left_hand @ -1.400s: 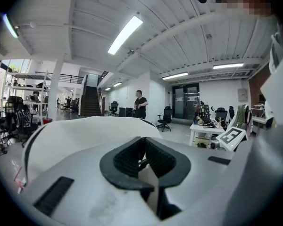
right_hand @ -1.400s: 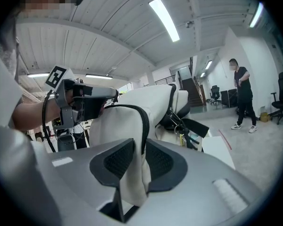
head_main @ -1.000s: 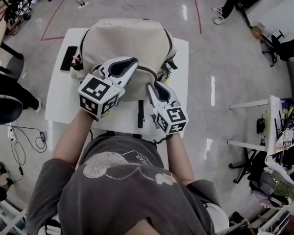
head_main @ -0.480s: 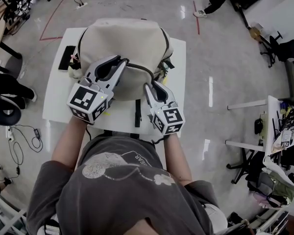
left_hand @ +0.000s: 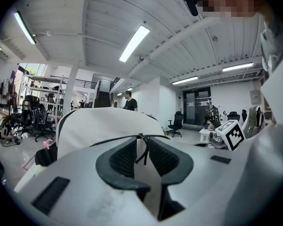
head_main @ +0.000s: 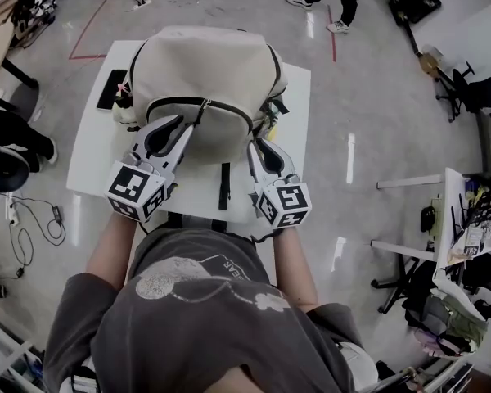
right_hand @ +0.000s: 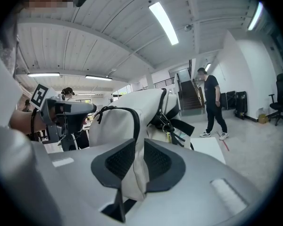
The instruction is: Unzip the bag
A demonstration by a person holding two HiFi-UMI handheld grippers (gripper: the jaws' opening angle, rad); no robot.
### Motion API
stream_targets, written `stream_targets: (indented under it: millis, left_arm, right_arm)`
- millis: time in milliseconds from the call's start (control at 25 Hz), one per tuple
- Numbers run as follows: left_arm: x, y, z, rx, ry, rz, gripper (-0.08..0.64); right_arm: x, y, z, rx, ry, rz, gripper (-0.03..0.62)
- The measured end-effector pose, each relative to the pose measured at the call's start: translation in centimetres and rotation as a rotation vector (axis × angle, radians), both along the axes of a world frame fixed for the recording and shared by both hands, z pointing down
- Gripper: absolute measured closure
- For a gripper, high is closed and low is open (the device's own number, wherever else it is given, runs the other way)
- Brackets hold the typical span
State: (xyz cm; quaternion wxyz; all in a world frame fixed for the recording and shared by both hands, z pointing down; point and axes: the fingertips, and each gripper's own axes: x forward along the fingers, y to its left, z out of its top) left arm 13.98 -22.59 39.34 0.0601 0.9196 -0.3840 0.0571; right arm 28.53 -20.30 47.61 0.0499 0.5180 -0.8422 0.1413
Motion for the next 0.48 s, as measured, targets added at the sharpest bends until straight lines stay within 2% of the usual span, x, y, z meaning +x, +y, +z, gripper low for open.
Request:
stream_targets:
  millis: [200, 480]
  left_arm:
    - [-0.3, 0.7, 1.8, -0.051, 0.020, -0.068, 0.511]
    - [-1.2, 2.3, 2.6, -0.040, 0.004, -0.192, 0.552]
  right_arm:
    - [1.3, 0.5, 0.6, -0.019, -0.019, 0.001, 0.575]
    - [2.3, 0.5, 1.5, -0.014, -0.041, -0.037, 0.592]
